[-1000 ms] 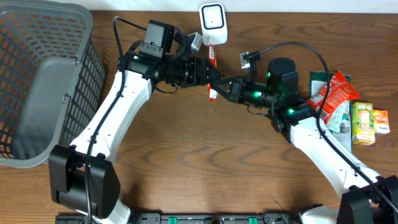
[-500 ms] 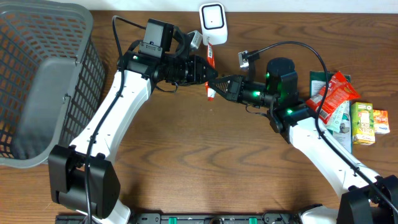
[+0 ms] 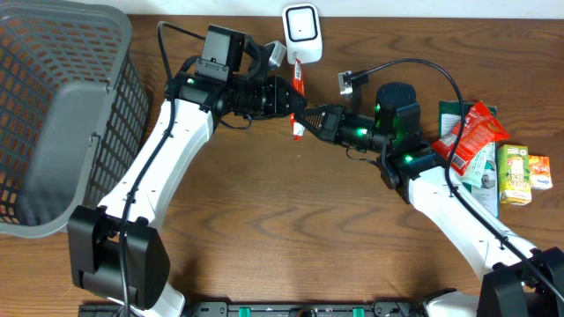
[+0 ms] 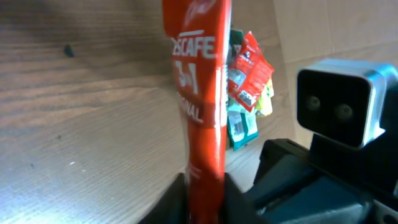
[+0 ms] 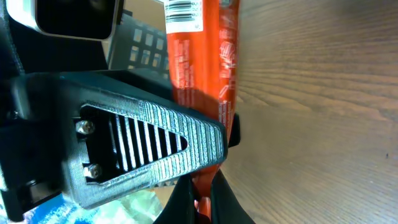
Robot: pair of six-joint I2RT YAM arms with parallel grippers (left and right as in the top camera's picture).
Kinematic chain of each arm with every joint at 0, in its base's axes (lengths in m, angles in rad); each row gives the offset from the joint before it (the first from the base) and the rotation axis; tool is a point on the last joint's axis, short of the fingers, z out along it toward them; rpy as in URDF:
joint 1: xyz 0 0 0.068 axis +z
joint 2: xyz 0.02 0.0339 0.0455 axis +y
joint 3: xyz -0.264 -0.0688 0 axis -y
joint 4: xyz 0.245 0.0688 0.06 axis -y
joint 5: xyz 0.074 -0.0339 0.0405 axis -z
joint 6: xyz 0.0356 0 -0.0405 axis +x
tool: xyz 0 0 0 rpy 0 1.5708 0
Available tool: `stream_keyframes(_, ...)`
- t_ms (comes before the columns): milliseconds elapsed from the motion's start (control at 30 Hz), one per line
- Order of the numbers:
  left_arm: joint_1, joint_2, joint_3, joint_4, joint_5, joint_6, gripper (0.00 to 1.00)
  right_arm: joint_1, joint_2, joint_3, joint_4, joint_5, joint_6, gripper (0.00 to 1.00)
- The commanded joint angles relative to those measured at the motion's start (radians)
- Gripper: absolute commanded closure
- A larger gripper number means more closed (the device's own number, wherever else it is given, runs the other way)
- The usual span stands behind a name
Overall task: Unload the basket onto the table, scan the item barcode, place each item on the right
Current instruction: 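Pass the red Nescafe sachet from the right gripper to the left gripper, then hold the sachet up to the white scanner with the left gripper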
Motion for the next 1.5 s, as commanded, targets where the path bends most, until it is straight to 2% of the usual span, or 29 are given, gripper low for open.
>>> stream_keyframes(0, -0.007, -0.002, -0.006, -0.022, 0.0, 0.016, 0.91, -0.006, -0.013, 0.018, 0.029, 0.068, 0.008, 0.99)
stream_keyframes(133, -0.007, -0.002, -0.006, -0.022, 0.0, 0.016, 0.92, -0.006, -0.013, 0.018, 0.029, 0.076, -0.002, 0.87)
stream_keyframes(300, -0.007, -0.002, -0.006, -0.023, -0.031, 0.016, 0.93, -0.008, -0.013, 0.018, 0.016, 0.075, -0.036, 0.59)
stream_keyframes(433, -0.007, -0.002, -0.006, -0.048, -0.117, 0.016, 0.93, -0.021, -0.013, 0.018, 0.0, 0.02, -0.146, 0.46)
stream_keyframes(533, -0.007, -0.002, -0.005, -0.111, -0.217, 0.032, 0.93, -0.042, -0.013, 0.018, -0.1, 0.007, -0.251, 0.36)
stream_keyframes(767, -0.007, -0.002, 0.125, -0.329, -0.4, 0.101, 0.93, -0.18, -0.013, 0.018, -0.454, 0.026, -0.457, 0.33)
stream_keyframes(967, -0.007, 0.034, 0.467, -0.602, -0.613, 0.167, 0.93, -0.303, -0.013, 0.018, -0.701, 0.197, -0.463, 0.33)
stream_keyframes(1067, -0.007, 0.09, 0.657, -0.707, -0.666, 0.176, 0.93, -0.315, -0.013, 0.018, -0.765, 0.292, -0.463, 0.3)
stream_keyframes(1100, -0.007, 0.135, 0.752, -0.748, -0.694, 0.19, 0.93, -0.314, -0.013, 0.018, -0.79, 0.325, -0.463, 0.26)
stream_keyframes(1167, -0.007, 0.185, 0.816, -0.752, -0.718, 0.198, 0.93, -0.314, -0.013, 0.018, -0.809, 0.33, -0.462, 0.16)
stream_keyframes(1233, -0.007, 0.226, 0.841, -0.725, -0.726, 0.217, 0.93, -0.314, -0.013, 0.018, -0.821, 0.33, -0.462, 0.01)
stream_keyframes(1467, -0.009, 0.369, 0.842, -0.492, -0.82, 0.333, 0.93, -0.314, -0.012, 0.018, -0.821, 0.334, -0.462, 0.01)
